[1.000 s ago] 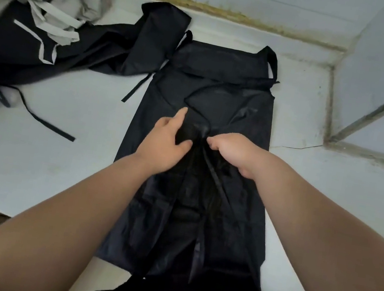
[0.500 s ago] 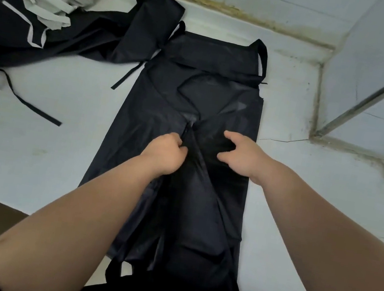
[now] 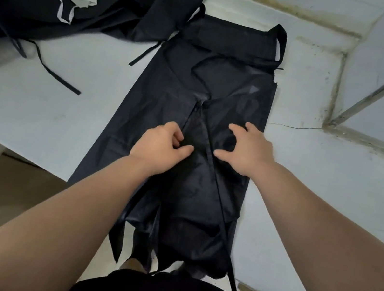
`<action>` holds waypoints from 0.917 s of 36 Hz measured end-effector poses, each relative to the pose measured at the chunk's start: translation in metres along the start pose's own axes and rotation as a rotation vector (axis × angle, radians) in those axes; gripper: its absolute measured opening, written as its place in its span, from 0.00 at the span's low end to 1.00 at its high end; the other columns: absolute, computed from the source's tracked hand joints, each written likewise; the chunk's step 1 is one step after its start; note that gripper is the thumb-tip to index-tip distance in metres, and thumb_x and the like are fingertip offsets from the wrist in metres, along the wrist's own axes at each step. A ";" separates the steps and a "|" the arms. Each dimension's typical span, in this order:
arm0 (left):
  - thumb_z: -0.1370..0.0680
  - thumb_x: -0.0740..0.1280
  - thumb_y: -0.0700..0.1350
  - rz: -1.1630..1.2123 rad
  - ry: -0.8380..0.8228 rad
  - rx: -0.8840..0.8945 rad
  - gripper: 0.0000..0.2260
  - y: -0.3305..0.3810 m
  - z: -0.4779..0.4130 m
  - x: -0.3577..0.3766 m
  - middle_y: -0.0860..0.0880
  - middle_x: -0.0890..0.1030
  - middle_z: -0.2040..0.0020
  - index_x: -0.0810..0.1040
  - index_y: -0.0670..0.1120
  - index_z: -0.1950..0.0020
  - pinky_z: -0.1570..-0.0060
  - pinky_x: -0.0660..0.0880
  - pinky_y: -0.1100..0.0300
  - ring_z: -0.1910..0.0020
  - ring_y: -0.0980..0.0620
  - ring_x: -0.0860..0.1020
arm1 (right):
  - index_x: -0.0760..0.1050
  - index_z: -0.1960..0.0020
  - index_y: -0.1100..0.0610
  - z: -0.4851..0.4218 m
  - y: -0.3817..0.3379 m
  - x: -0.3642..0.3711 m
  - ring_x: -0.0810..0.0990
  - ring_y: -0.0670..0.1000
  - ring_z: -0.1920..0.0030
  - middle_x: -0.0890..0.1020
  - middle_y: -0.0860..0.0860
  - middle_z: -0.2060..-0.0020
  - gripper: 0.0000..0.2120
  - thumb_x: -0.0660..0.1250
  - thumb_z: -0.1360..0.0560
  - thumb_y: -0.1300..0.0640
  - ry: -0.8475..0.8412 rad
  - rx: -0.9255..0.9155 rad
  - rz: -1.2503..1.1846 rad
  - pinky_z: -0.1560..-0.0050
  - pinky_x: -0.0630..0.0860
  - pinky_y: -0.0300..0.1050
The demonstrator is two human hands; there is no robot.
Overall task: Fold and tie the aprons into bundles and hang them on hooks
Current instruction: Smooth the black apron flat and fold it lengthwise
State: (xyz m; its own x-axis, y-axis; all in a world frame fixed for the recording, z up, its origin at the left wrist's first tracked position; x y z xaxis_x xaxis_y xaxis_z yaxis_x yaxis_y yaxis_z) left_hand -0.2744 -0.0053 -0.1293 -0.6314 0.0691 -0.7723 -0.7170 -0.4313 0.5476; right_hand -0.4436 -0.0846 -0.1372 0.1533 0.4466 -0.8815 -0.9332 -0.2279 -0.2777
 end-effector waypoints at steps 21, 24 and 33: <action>0.29 0.71 0.55 -0.102 -0.147 0.095 0.18 -0.049 0.113 0.012 0.52 0.79 0.52 0.72 0.50 0.45 0.50 0.74 0.56 0.49 0.50 0.76 | 0.57 0.25 0.58 0.163 0.016 0.056 0.70 0.58 0.33 0.70 0.57 0.31 0.26 0.59 0.21 0.56 0.208 0.379 -0.622 0.38 0.67 0.46; 0.29 0.69 0.55 -0.120 -0.136 0.085 0.14 -0.055 0.126 0.019 0.46 0.77 0.47 0.71 0.50 0.49 0.45 0.74 0.52 0.46 0.44 0.74 | 0.58 0.25 0.57 0.183 0.009 0.065 0.70 0.57 0.33 0.71 0.55 0.32 0.27 0.61 0.22 0.53 0.251 0.399 -0.741 0.35 0.67 0.47; 0.21 0.64 0.44 0.293 -0.067 0.036 0.01 -0.073 0.139 0.018 0.51 0.77 0.56 0.73 0.48 0.51 0.57 0.69 0.60 0.58 0.51 0.73 | 0.80 0.51 0.59 0.221 0.004 0.098 0.82 0.54 0.52 0.83 0.57 0.50 0.06 0.65 0.25 0.63 0.268 0.460 -1.011 0.47 0.79 0.46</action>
State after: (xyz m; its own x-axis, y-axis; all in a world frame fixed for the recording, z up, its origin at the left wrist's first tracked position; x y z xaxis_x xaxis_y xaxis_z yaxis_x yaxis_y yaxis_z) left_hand -0.2744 0.1521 -0.1381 -0.8300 0.0064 -0.5577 -0.5110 -0.4094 0.7558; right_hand -0.5045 0.1495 -0.1402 0.9147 0.0337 -0.4028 -0.3657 0.4938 -0.7890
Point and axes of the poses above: each hand's wrist, its own z-axis away from the middle knuckle, its own x-axis out of the palm, y = z × x, the point moved 8 cm from there along -z, towards the middle knuckle
